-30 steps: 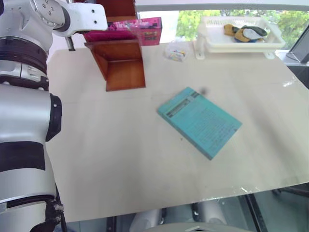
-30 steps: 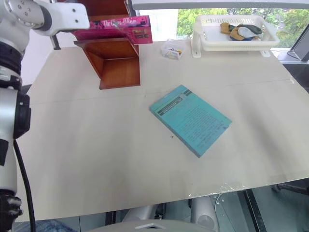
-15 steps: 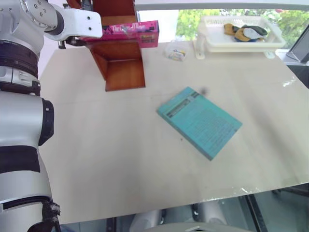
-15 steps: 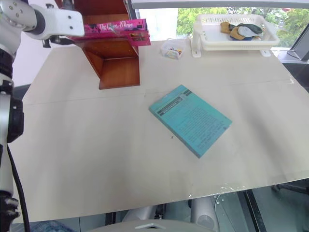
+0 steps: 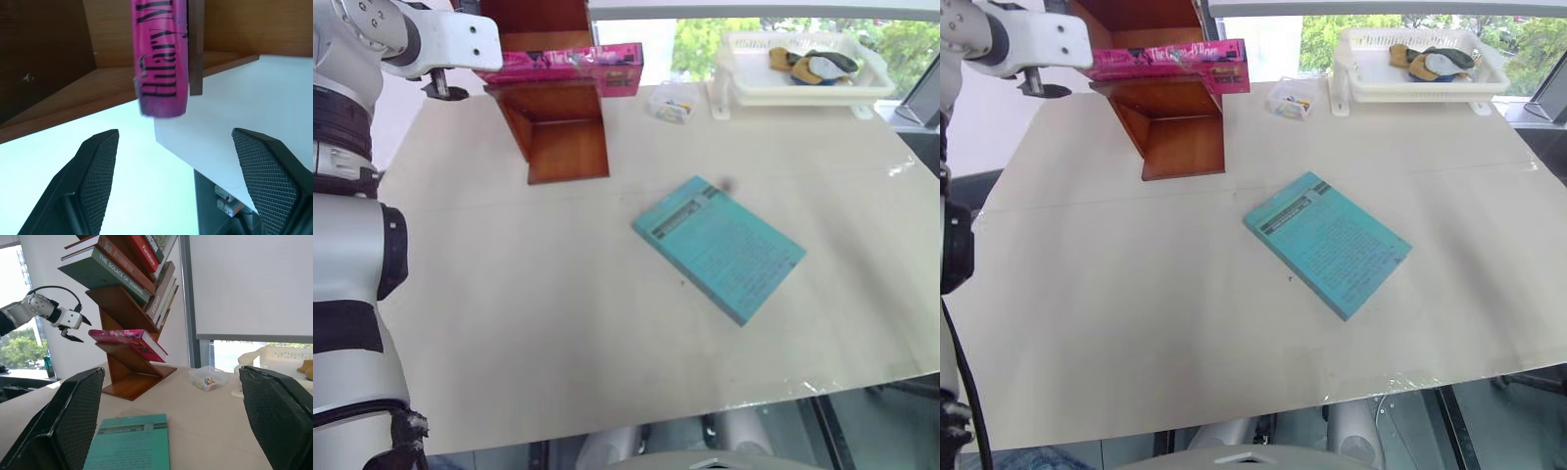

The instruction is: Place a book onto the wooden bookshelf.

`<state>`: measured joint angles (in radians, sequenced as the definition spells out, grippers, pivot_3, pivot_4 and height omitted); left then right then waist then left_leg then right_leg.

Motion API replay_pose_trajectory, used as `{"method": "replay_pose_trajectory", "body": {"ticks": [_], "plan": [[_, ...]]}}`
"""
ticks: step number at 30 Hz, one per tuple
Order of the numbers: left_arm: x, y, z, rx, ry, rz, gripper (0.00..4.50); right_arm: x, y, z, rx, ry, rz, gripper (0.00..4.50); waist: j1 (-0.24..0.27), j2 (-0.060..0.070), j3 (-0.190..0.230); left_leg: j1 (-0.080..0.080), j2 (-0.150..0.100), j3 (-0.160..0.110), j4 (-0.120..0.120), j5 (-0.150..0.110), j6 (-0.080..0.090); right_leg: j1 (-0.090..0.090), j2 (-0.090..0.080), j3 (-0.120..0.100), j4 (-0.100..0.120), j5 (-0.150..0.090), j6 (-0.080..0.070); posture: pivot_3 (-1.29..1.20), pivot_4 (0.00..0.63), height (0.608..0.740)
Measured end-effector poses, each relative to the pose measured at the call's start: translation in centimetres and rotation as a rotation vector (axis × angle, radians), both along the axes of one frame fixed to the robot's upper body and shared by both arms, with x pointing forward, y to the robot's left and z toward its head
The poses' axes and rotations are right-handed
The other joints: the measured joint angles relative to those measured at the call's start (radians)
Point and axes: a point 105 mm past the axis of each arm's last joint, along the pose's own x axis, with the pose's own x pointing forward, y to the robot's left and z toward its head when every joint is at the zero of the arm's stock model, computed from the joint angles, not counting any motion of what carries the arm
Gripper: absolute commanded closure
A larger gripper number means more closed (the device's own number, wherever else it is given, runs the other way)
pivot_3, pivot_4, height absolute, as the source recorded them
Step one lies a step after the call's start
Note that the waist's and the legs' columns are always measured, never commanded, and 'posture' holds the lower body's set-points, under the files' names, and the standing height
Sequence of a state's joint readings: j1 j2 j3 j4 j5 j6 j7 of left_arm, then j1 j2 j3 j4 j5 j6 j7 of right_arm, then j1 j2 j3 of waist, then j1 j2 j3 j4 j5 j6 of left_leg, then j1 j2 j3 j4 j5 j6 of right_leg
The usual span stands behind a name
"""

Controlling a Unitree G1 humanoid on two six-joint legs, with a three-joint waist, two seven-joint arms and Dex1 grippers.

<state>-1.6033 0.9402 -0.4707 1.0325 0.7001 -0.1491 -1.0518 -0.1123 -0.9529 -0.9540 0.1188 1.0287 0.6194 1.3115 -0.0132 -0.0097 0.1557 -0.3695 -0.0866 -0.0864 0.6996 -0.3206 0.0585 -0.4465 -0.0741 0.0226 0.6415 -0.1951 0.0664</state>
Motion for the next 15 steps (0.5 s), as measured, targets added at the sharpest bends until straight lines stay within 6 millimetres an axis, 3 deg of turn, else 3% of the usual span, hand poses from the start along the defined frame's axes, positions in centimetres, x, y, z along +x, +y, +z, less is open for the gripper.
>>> {"method": "replay_pose_trajectory", "body": {"ticks": [7,12,15], "plan": [[-0.4,-0.4,-1.0,-0.058,0.038,-0.053,0.58,0.3,0.1,0.0,0.001,-0.002,0.009,0.00,0.000,0.000,0.000,0.000,0.000,0.000,0.000,0.000,0.000,-0.001,0.000,0.000,0.000,0.000,0.000,0.00,0.150,0.740],[-1.5,-2.6,-0.8,-0.192,0.037,-0.244,0.58,0.3,0.1,0.0,-0.001,0.001,0.013,0.00,0.000,0.000,0.000,-0.001,0.000,-0.001,0.000,0.000,0.000,-0.001,-0.001,0.000,0.000,0.000,0.000,0.00,0.150,0.740],[-3.5,-3.3,-3.2,-0.270,0.131,-0.390,0.58,0.3,0.1,-0.3,-0.003,0.014,0.011,0.00,-0.005,0.003,-0.002,0.001,0.000,0.000,-0.001,0.000,0.000,-0.002,-0.003,0.001,0.001,0.000,0.000,0.00,0.150,0.740]]}}
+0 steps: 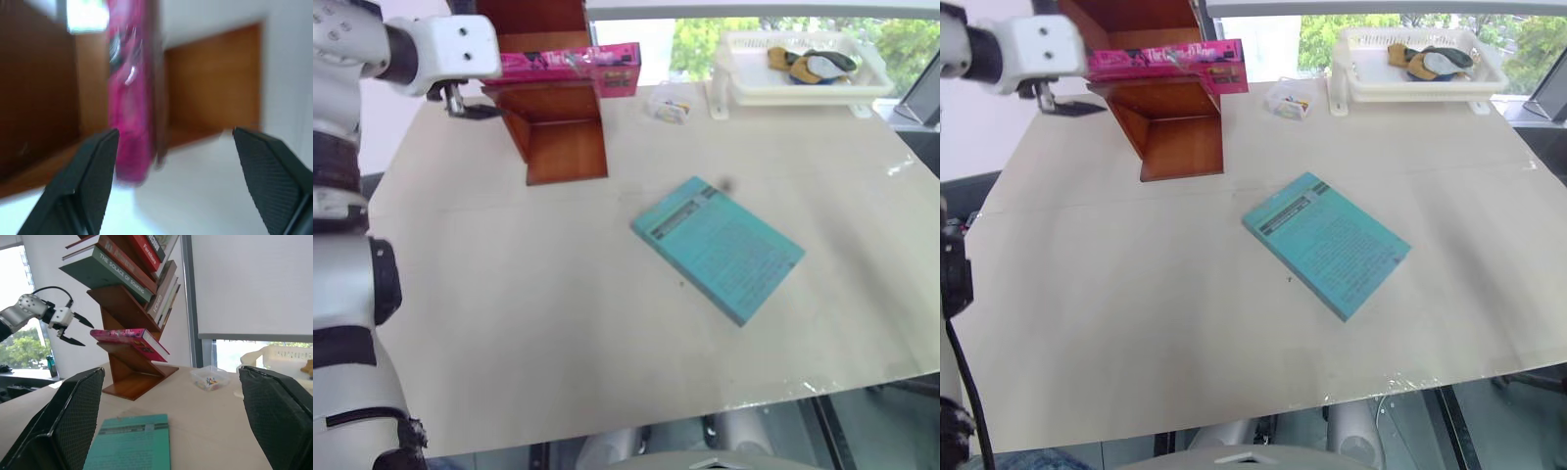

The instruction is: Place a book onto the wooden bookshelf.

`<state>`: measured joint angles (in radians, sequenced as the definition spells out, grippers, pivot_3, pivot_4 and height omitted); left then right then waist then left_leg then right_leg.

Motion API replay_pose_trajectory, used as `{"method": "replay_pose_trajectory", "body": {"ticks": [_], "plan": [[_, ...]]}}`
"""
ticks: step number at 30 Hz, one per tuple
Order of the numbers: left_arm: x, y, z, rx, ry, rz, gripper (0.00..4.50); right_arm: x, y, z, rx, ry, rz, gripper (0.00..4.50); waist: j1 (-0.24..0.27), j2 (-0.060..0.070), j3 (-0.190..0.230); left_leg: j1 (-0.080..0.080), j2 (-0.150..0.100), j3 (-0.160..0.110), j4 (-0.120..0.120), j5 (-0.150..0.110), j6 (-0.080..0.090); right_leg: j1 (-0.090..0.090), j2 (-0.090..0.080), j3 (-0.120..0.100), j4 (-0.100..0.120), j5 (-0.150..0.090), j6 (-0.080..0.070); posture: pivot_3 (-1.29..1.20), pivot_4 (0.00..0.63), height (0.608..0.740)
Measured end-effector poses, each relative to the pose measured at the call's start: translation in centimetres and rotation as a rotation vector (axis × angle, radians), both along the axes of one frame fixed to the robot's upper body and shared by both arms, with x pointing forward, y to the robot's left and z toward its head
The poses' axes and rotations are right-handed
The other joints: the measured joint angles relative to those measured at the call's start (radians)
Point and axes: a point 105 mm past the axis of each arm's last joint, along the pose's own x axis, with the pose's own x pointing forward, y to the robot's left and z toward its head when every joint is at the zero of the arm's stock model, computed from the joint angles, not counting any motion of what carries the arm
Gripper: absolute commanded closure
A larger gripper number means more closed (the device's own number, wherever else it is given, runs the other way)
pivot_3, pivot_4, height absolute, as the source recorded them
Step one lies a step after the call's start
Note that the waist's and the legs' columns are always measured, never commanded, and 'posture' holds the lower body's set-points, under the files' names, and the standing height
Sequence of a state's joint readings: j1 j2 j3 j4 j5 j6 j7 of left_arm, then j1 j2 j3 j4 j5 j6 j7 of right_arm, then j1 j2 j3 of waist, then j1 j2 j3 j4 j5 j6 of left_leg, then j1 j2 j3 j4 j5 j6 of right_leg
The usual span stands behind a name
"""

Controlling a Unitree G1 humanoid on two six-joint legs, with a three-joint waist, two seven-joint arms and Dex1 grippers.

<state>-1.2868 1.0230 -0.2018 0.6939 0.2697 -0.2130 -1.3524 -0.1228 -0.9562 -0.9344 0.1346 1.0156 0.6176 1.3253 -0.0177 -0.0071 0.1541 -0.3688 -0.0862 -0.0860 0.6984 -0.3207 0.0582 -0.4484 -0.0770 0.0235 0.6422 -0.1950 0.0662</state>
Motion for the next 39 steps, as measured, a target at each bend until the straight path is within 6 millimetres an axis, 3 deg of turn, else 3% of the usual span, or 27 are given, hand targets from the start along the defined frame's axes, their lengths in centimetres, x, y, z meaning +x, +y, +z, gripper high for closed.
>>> {"method": "replay_pose_trajectory", "body": {"ticks": [2,4,7,8,11,12,14,16,22,27,35,39], "plan": [[-0.9,-0.2,-2.2,-0.018,0.086,-0.053,0.58,0.0,0.0,-0.2,-0.001,0.008,-0.002,0.00,0.000,0.000,0.000,0.000,0.000,0.000,0.000,0.000,0.000,0.000,-0.002,0.000,-0.001,0.000,0.000,0.00,0.150,0.740],[-2.9,-1.5,-4.6,-0.174,0.197,-0.147,0.58,0.0,0.0,-0.3,-0.003,0.011,-0.002,0.00,0.001,0.000,0.000,-0.001,0.000,-0.001,0.002,0.000,0.000,0.001,-0.002,-0.001,0.000,0.000,0.000,0.00,0.150,0.740],[-5.2,-3.4,-5.4,-0.384,0.285,-0.239,0.58,0.0,0.0,-0.4,-0.002,0.011,-0.003,0.00,0.004,-0.001,0.000,-0.001,0.001,-0.001,0.003,0.000,0.000,0.001,-0.003,-0.001,0.000,0.000,0.000,0.00,0.150,0.740],[-6.8,-4.2,-5.3,-0.487,0.316,-0.279,0.58,0.0,0.2,-0.4,-0.005,0.009,0.002,0.00,0.005,0.000,0.000,-0.001,0.001,-0.001,0.002,0.000,0.000,0.002,-0.003,-0.001,-0.001,0.000,0.000,0.00,0.150,0.740],[-8.8,-4.5,-6.2,-0.605,0.381,-0.275,0.58,-0.1,0.2,-0.4,-0.005,0.009,0.006,0.00,0.005,0.001,-0.001,0.001,0.001,-0.001,0.001,0.000,0.000,0.003,-0.003,-0.001,-0.002,0.000,0.000,0.00,0.150,0.740],[-9.4,-4.5,-7.1,-0.640,0.415,-0.257,0.58,-0.2,0.2,-0.5,-0.004,0.011,0.007,0.00,0.004,0.003,-0.002,0.003,0.001,-0.001,-0.001,0.000,0.000,0.003,-0.003,-0.001,-0.001,0.000,0.000,0.00,0.150,0.740],[-10.6,-4.7,-10.8,-0.733,0.539,-0.176,0.58,-0.3,0.2,-0.9,0.012,0.013,0.008,0.00,0.005,0.004,-0.002,0.006,0.001,0.001,-0.003,0.000,0.000,0.005,-0.003,0.001,-0.003,0.000,0.000,0.00,0.150,0.740],[-10.8,-5.0,-13.0,-0.809,0.604,-0.124,0.58,-0.3,0.3,-0.9,0.023,0.006,0.018,0.00,0.008,0.002,-0.001,0.007,0.002,0.001,-0.003,0.000,0.000,0.007,-0.002,0.000,-0.003,0.000,-0.001,0.00,0.150,0.740],[-10.1,-3.9,-14.9,-0.855,0.594,-0.015,0.58,-0.3,0.8,-0.3,0.023,-0.021,0.043,0.00,0.013,0.003,-0.002,0.010,0.002,0.000,-0.003,0.000,0.000,0.010,-0.003,-0.001,-0.005,0.000,-0.001,0.00,0.150,0.740],[-9.6,-3.0,-17.9,-0.868,0.643,0.059,0.58,-0.4,1.0,-0.3,0.031,-0.034,0.059,0.00,0.011,0.004,-0.002,0.010,0.002,0.000,-0.007,0.000,0.000,0.010,-0.003,-0.001,-0.009,0.000,-0.001,0.00,0.150,0.740],[-9.6,-2.6,-18.6,-0.882,0.637,0.072,0.58,-0.4,1.0,-1.0,0.037,-0.017,0.056,0.00,0.011,0.004,-0.003,0.009,0.002,-0.001,-0.012,0.000,0.000,0.009,-0.003,-0.001,-0.015,0.000,-0.001,0.00,0.150,0.740],[-9.7,-2.7,-19.4,-0.910,0.626,0.086,0.58,0.0,1.0,-3.5,-0.031,0.083,0.036,0.00,0.011,0.004,-0.003,0.008,0.002,-0.001,-0.012,0.000,0.000,0.009,-0.003,-0.001,-0.015,0.000,-0.001,0.00,0.150,0.740]]}}
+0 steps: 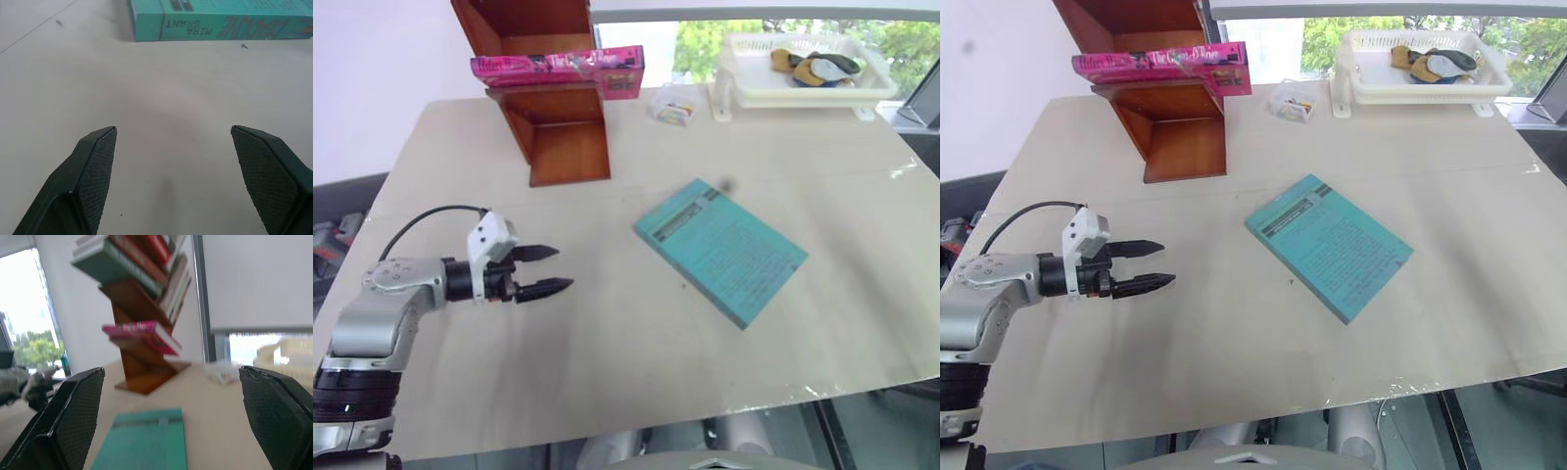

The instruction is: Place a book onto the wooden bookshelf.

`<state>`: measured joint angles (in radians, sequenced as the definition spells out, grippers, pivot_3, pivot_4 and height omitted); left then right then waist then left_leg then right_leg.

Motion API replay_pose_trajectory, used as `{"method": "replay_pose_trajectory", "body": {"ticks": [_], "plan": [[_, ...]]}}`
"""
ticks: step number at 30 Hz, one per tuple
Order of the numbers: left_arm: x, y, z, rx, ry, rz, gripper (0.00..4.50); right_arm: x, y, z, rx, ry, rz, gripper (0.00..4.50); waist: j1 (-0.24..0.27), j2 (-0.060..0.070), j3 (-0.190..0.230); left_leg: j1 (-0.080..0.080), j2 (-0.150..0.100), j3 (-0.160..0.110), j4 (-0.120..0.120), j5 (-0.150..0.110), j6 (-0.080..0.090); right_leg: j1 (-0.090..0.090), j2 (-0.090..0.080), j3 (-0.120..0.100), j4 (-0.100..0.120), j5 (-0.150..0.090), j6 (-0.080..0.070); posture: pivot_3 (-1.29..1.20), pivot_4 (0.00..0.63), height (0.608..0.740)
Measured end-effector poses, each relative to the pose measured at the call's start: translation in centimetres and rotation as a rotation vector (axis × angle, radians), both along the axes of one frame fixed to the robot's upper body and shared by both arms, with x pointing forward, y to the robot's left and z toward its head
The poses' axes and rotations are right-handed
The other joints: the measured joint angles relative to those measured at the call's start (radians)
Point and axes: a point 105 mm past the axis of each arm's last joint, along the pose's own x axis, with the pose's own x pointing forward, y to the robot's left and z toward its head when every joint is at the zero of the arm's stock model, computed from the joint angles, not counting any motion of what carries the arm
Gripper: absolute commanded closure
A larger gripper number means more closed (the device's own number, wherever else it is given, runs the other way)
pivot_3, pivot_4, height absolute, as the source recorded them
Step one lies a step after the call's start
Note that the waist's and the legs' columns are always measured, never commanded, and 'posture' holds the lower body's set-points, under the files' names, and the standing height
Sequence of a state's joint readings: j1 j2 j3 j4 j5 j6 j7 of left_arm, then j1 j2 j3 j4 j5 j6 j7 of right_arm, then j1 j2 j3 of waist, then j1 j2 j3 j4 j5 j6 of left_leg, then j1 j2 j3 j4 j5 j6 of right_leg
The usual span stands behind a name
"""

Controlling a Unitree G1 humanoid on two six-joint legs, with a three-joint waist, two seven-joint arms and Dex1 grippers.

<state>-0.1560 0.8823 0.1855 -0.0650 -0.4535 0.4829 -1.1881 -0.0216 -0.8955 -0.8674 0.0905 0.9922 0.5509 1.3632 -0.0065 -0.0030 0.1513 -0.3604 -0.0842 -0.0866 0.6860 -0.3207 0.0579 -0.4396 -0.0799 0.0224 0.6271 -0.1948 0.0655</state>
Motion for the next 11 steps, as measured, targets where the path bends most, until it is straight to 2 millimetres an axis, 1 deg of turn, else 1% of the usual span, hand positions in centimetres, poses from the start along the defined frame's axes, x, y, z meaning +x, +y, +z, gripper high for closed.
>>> {"method": "replay_pose_trajectory", "body": {"ticks": [3,4,5,6,8,11], "plan": [[-0.1,0.0,-0.6,-0.010,0.002,0.019,0.58,0.3,-0.2,-2.0,-0.057,0.070,-0.022,0.00,0.000,0.000,0.000,0.000,0.000,0.000,0.000,0.000,0.000,0.000,0.000,0.000,0.000,0.000,0.000,0.00,0.150,0.740],[-0.1,-0.1,-0.8,-0.015,0.001,0.030,0.58,0.4,-0.3,-3.2,-0.095,0.111,-0.034,0.00,0.001,0.001,0.000,0.000,0.000,0.000,0.000,0.000,0.000,0.000,0.000,0.000,0.000,0.000,0.000,0.00,0.150,0.740],[-0.1,-0.1,-1.0,-0.017,0.002,0.034,0.58,0.4,-0.4,-3.8,-0.112,0.130,-0.039,0.00,0.000,0.001,0.000,0.000,0.000,0.000,0.000,0.000,0.000,0.000,0.000,0.000,0.000,0.000,0.000,0.00,0.150,0.740],[-0.2,-0.1,-1.3,-0.020,0.003,0.044,0.58,0.5,-0.6,-5.2,-0.160,0.176,-0.055,0.00,0.000,0.001,-0.001,0.000,0.000,0.000,0.000,0.000,0.000,0.000,0.000,0.000,0.000,0.000,0.000,0.00,0.150,0.740],[-0.3,-0.1,-1.6,-0.027,0.000,0.052,0.58,0.6,-1.0,-6.8,-0.212,0.228,-0.078,0.00,0.000,0.001,-0.001,0.000,0.000,0.000,0.000,0.000,0.000,0.000,0.000,0.000,0.000,0.000,0.000,0.00,0.150,0.740],[-0.3,-0.3,-1.7,-0.027,-0.007,0.055,0.58,0.8,-2.0,-8.5,-0.320,0.285,-0.130,0.00,0.000,0.002,-0.001,0.001,0.000,0.001,0.000,0.000,0.000,0.000,0.000,0.000,0.000,0.000,0.000,0.00,0.150,0.740]]}}
